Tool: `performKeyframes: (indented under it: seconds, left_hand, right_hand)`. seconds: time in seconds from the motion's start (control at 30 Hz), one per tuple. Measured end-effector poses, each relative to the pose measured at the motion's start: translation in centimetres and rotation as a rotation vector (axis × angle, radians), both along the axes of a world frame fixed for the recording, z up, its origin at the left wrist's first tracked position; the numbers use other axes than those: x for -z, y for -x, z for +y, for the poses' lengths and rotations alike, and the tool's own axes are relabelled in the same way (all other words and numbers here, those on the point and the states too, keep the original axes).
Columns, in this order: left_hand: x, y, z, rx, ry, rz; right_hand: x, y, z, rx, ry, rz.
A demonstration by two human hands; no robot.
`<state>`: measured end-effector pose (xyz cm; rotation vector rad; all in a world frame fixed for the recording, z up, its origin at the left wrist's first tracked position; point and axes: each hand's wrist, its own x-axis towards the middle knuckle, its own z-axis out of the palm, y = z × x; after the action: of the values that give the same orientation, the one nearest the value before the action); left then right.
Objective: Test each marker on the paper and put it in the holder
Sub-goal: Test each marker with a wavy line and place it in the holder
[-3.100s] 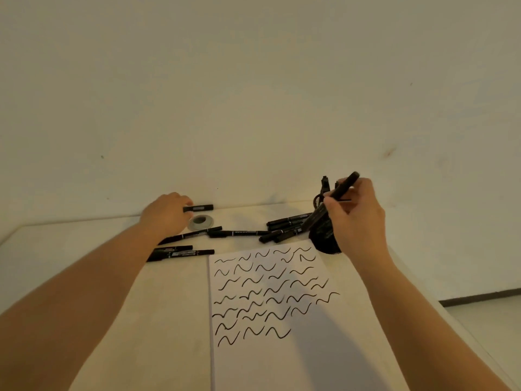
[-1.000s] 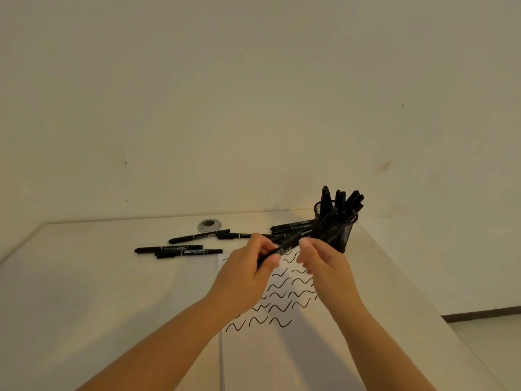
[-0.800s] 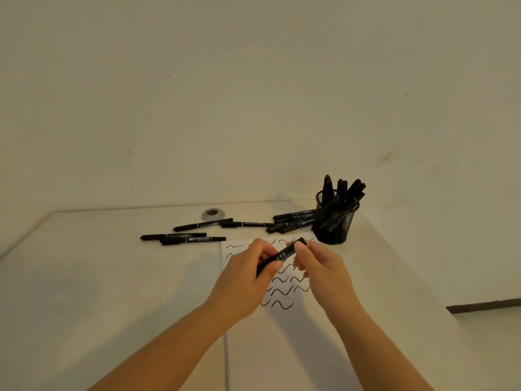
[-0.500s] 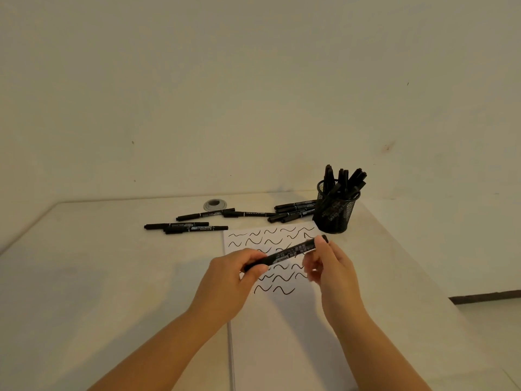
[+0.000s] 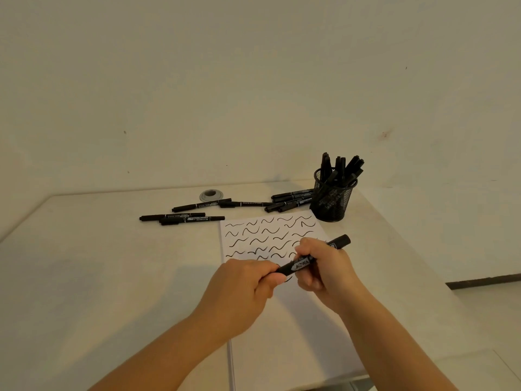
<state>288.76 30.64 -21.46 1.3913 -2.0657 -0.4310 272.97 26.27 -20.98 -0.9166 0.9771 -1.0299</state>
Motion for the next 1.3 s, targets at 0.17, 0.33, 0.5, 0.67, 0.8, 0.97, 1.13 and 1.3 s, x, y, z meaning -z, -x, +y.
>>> performKeyframes:
  seconds: [0.17,0.33,0.5,0.67,0.8,0.97,1.13,1.3]
  left_hand:
    - [0.0,0.1,0.2,0.052,-0.292,0.186]
    - [-0.4,0.2,-0.1,0.122,-0.551,0.401]
    - [-0.2,-0.1,-0.2,0.211,-0.752,0.548]
    - [0.8,-4.0,-0.9,0.008,-0.852,0.808]
    - [1.9,-3.9,-2.2,-0.128,-0.537,0.630]
    - [2.4,-2.9,-3.4,-0.159,-0.226,0.348]
    - [3.2,-2.6,-3.6,-0.148,-0.111,0.176]
    - [3.5,-3.1,-3.3,-0.160,-0.086,0.199]
  right_hand:
    - [1.0,0.5,0.1,-0.025,0.058,-0.070]
    - [1.3,1.3,-0.2,-0.116,0.161,-0.089]
    - [0.9,1.9,-0.7,-0.204,0.247,-0.135]
    - [-0.3,6.0,-2.7,0.077,0.342,-0.111]
    - [0.5,4.5,-2.6,0.196,0.389,0.327]
    - [2.0,3.7,-1.8,0.102,0.336,0.391]
    - [3.6,4.0,-1.5,0.319,0.324,0.568]
    - [3.8,3.8,-1.3,0.188,0.374,0.625]
